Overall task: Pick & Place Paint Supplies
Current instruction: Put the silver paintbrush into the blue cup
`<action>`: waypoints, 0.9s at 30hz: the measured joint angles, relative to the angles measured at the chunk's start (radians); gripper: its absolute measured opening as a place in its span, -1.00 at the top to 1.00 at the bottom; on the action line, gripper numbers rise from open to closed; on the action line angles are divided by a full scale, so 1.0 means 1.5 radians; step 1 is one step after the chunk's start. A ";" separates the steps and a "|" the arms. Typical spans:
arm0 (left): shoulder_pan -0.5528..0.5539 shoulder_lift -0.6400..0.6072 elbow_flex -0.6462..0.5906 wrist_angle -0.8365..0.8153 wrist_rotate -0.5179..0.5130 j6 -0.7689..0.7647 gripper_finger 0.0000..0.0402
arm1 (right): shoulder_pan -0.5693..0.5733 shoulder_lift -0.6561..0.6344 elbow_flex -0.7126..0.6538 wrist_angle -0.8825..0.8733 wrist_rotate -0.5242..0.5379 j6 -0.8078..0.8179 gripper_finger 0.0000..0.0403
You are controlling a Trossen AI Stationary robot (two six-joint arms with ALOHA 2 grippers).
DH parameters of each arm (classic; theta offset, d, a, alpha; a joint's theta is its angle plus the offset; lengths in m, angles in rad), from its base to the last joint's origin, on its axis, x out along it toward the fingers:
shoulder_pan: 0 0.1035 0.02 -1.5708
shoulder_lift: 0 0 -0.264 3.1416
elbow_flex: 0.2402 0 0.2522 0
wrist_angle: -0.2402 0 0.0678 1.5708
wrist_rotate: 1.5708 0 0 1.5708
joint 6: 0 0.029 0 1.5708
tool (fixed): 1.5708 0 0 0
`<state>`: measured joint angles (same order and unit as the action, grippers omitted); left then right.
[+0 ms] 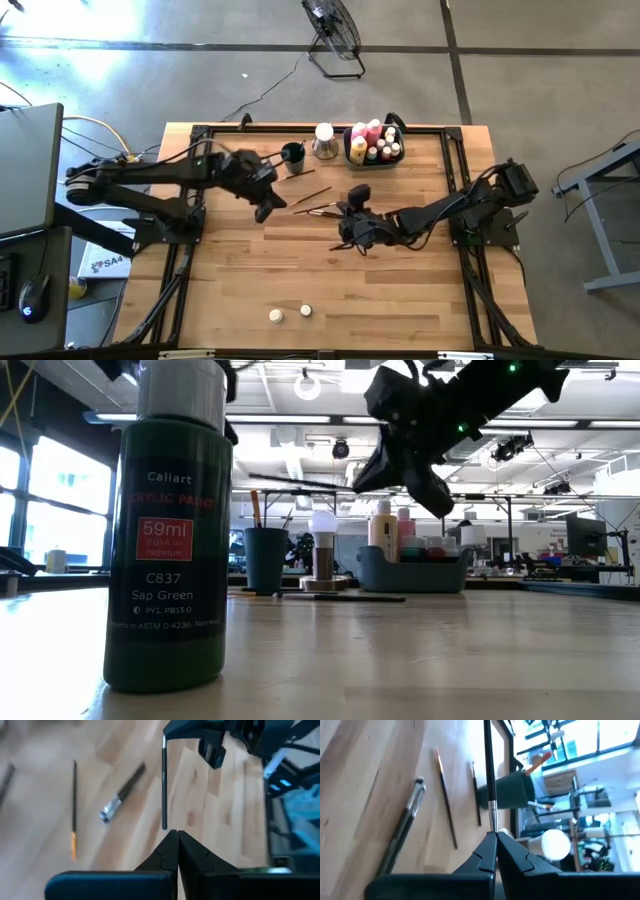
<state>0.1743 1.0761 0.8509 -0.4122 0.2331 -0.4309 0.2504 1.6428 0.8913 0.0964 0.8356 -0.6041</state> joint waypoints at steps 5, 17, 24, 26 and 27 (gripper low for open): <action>0.061 0.060 0.061 -0.025 0.147 -0.020 1.00 | 0.002 0.000 0.000 0.023 -0.004 -0.019 0.98; 0.132 0.196 0.103 -0.039 0.305 -0.061 1.00 | 0.008 0.000 0.000 0.006 0.000 -0.037 0.98; 0.132 0.238 0.102 0.023 0.297 -0.027 0.98 | 0.008 0.000 0.000 0.004 -0.003 -0.037 0.98; 0.132 0.241 0.102 0.047 0.297 -0.027 0.93 | 0.008 0.000 0.000 0.003 -0.004 -0.037 0.98; 0.132 0.243 0.102 0.060 0.297 -0.027 0.89 | 0.008 0.000 0.000 0.003 -0.007 -0.037 0.98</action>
<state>0.3729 1.4407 1.0042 -0.3223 0.6789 -0.4717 0.2619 1.6428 0.8913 0.1007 0.8250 -0.6592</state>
